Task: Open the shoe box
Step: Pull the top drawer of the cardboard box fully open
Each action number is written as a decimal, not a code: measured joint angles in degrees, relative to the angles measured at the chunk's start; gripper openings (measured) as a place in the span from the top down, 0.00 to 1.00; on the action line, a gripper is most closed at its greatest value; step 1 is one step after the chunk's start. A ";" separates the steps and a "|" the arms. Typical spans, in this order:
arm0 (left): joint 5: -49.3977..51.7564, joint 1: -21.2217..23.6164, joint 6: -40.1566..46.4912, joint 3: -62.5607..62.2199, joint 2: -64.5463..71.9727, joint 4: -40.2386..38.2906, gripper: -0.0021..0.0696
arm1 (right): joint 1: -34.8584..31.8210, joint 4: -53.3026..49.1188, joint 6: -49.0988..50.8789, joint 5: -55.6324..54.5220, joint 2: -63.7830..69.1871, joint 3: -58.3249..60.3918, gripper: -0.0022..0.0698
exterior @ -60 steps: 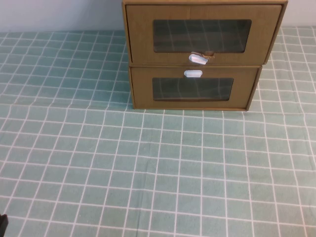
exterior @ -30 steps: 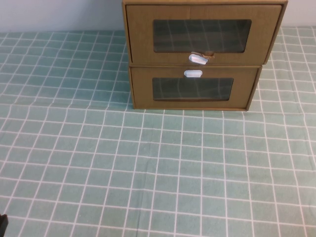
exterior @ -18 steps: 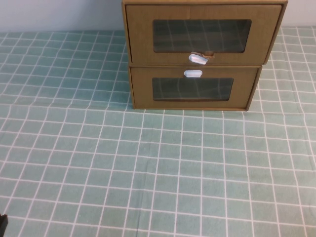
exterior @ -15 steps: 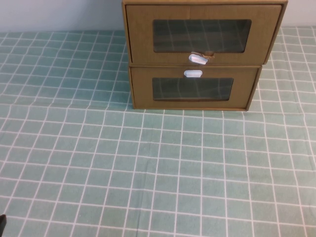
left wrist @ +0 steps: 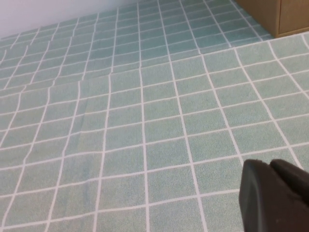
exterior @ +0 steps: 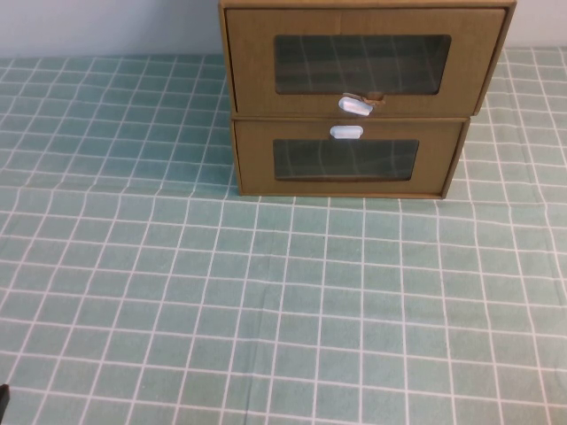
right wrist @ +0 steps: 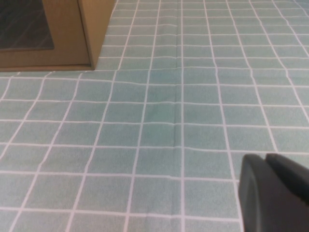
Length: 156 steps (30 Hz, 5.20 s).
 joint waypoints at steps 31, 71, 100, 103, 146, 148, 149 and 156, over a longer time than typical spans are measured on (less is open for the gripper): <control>-32.28 0.00 -0.26 0.03 0.00 0.45 0.98 | 0.00 0.00 0.00 -34.78 0.00 0.00 0.99; 7.09 0.00 -10.81 -66.04 49.81 -2.47 0.98 | 0.21 -3.33 3.69 23.79 43.46 -67.42 0.99; 30.96 -8.55 37.42 -119.48 108.14 -51.33 0.98 | 16.45 49.30 -72.01 42.70 71.79 -67.42 0.99; 34.33 -10.49 37.99 -127.36 115.64 -51.33 0.98 | 16.93 52.04 -72.57 43.13 73.65 -67.42 0.99; 41.15 -14.68 25.92 -138.91 127.64 -49.09 0.98 | 52.51 -87.63 11.28 19.82 79.87 -59.36 0.99; 41.55 -14.59 25.88 -138.91 127.74 -49.65 0.98 | 52.93 -88.74 16.58 19.50 80.90 -56.09 0.99; 41.92 -14.59 25.88 -138.91 127.74 -49.92 0.98 | 52.92 -89.04 19.29 19.50 81.71 -54.78 0.99; 42.85 -14.59 25.79 -138.91 127.74 -51.02 0.98 | 51.40 -89.93 30.85 20.48 90.15 -55.72 0.80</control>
